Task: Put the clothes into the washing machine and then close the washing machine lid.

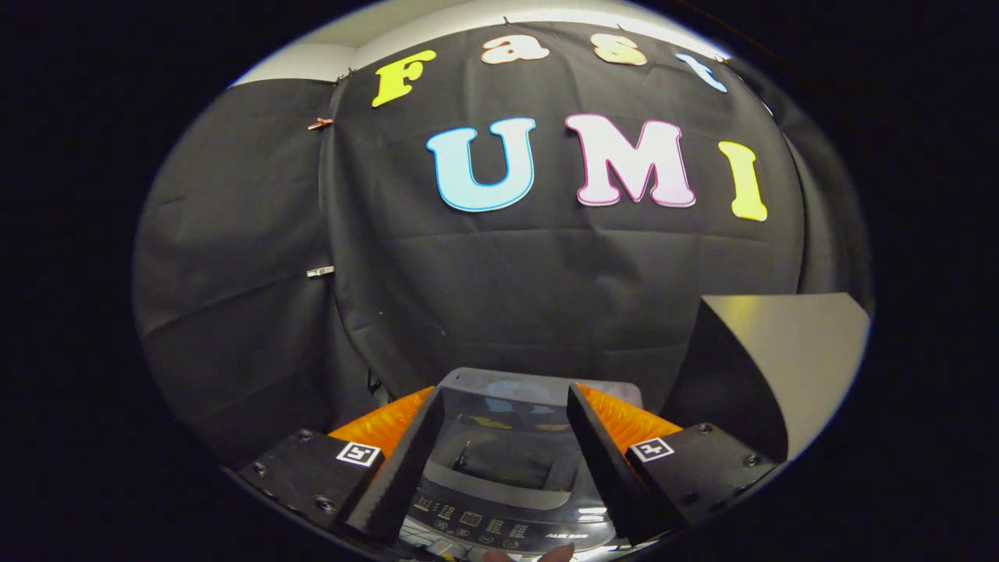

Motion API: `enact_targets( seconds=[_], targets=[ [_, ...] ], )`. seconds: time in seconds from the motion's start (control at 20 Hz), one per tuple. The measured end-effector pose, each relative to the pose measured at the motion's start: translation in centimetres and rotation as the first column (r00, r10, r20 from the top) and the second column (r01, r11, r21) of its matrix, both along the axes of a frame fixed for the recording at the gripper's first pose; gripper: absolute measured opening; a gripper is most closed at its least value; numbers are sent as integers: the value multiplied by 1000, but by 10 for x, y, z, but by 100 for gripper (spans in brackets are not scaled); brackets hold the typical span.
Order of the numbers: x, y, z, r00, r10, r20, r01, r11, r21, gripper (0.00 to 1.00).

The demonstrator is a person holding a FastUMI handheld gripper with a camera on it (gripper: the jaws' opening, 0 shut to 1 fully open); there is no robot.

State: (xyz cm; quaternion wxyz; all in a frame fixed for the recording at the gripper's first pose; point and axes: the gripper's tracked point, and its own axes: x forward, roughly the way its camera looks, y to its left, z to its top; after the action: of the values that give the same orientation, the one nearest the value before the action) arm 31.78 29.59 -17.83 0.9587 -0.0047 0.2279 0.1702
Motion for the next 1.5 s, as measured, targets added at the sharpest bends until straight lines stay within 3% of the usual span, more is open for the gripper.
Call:
enact_targets(
  seconds=[0.35,0.8,1.3,1.5],
  targets=[
    [-17,-20,64,985,-56,162,54,998,22,100],
    [-49,-59,104,954,-86,286,111,991,-72,99],
    [-109,-106,139,907,-142,396,170,985,-35,98],
    [-132,-123,148,895,-185,405,190,981,30,99]
  ],
)
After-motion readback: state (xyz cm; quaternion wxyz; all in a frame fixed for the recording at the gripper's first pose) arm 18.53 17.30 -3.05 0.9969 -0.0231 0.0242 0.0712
